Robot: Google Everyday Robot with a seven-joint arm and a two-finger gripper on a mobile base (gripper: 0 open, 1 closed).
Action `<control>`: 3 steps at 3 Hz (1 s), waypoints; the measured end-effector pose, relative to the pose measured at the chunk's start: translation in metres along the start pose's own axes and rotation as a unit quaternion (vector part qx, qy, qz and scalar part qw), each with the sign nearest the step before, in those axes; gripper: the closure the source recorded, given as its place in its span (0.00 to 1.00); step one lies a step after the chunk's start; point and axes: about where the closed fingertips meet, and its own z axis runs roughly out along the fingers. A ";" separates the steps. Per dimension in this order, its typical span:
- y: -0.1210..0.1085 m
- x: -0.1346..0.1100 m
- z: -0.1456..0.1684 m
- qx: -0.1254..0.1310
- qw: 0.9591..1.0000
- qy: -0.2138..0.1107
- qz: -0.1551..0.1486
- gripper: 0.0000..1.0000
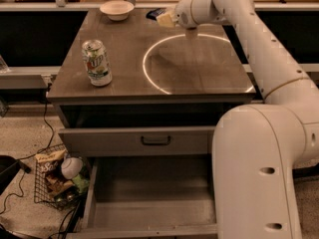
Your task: Move rxbar blueberry near 7up can
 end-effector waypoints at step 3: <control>0.036 -0.074 -0.083 0.007 0.997 0.007 -0.070 1.00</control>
Offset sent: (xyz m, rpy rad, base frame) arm -0.0720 -0.0215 0.1202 -0.0928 -0.1315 0.0014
